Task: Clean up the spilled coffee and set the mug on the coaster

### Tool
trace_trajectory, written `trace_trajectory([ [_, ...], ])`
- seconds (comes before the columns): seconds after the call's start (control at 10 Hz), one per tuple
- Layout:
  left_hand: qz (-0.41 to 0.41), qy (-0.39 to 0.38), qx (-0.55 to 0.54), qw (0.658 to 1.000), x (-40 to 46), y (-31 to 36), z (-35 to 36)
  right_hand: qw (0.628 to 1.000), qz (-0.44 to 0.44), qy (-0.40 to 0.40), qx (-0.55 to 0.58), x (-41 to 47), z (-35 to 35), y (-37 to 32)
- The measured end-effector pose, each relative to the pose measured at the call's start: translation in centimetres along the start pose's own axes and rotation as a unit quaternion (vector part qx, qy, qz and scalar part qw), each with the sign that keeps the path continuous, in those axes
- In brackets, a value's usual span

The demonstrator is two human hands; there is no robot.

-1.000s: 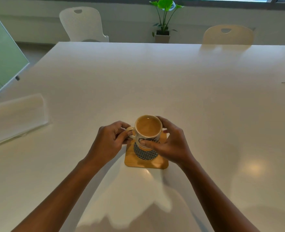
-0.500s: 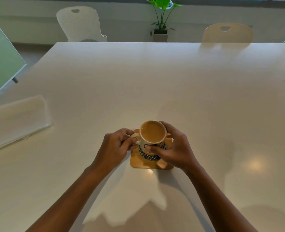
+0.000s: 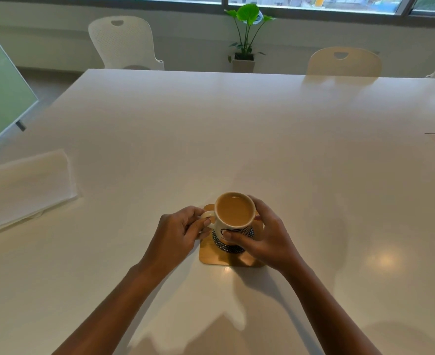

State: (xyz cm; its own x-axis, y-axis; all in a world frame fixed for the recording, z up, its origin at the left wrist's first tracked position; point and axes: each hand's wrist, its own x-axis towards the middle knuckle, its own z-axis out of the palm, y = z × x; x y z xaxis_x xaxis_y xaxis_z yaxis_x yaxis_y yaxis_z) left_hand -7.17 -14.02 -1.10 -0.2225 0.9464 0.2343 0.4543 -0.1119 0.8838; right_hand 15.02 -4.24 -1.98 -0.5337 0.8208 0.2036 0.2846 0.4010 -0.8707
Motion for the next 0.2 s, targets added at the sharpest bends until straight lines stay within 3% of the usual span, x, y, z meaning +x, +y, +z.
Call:
trace_trajectory([
  [0.2, 0.023, 0.025, 0.020, 0.999, -0.4, -0.3, -0.2, 0.990, -0.055, -0.041, -0.123, -0.7, -2.2, 1.3],
])
